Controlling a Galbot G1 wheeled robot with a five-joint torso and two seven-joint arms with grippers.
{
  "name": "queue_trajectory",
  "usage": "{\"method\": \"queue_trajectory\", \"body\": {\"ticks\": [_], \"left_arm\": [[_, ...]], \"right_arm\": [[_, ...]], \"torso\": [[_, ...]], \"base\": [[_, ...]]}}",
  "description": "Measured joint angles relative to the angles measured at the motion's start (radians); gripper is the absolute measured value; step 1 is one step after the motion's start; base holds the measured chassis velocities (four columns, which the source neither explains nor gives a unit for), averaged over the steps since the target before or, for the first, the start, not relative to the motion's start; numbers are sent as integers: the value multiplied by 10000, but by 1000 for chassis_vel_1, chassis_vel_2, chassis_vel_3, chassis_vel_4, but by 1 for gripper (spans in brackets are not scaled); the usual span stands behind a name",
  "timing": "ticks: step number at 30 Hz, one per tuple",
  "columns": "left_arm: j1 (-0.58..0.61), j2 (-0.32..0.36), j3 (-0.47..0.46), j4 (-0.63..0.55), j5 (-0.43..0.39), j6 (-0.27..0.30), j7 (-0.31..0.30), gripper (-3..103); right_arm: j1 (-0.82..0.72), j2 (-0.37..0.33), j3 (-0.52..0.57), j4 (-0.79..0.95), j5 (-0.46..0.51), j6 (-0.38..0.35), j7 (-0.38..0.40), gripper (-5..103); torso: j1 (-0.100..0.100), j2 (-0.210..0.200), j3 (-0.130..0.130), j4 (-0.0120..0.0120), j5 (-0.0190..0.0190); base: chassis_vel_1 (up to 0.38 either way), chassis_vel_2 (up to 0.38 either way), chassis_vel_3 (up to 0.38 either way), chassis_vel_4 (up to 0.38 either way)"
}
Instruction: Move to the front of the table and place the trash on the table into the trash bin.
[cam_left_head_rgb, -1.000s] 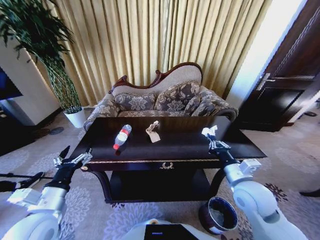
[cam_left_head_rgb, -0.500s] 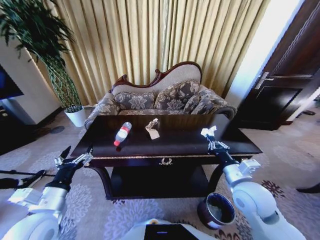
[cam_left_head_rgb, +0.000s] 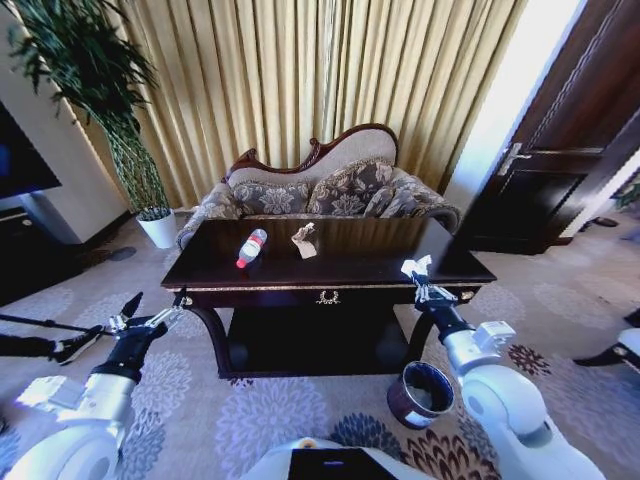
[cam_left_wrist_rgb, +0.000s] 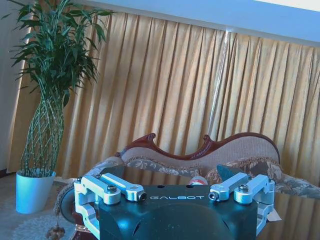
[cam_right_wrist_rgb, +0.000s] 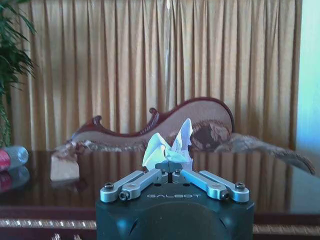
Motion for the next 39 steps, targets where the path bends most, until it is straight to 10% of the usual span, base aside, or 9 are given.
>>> {"method": "queue_trajectory", "body": {"ticks": [7,26,39], "left_arm": [[-82,-7,5,0,-11,-2,4,100],[-55,-91,24,0,-5,-58,47,100],[2,-124,-38,0,2,-200,134,100]], "right_arm": [[-111,597,95,-2971,-1731,670,-675,0],[2950,712,-153,-12725,-2220,2457,-717,0],[3634,942,-152,-13500,-2632,2597,-310,12]], "torso": [[9,-6,5,0,2],[5,-4,3,-2,2],[6,-3,3,0,1]], "base": [[0,0,0,0],[0,0,0,0],[0,0,0,0]]}}
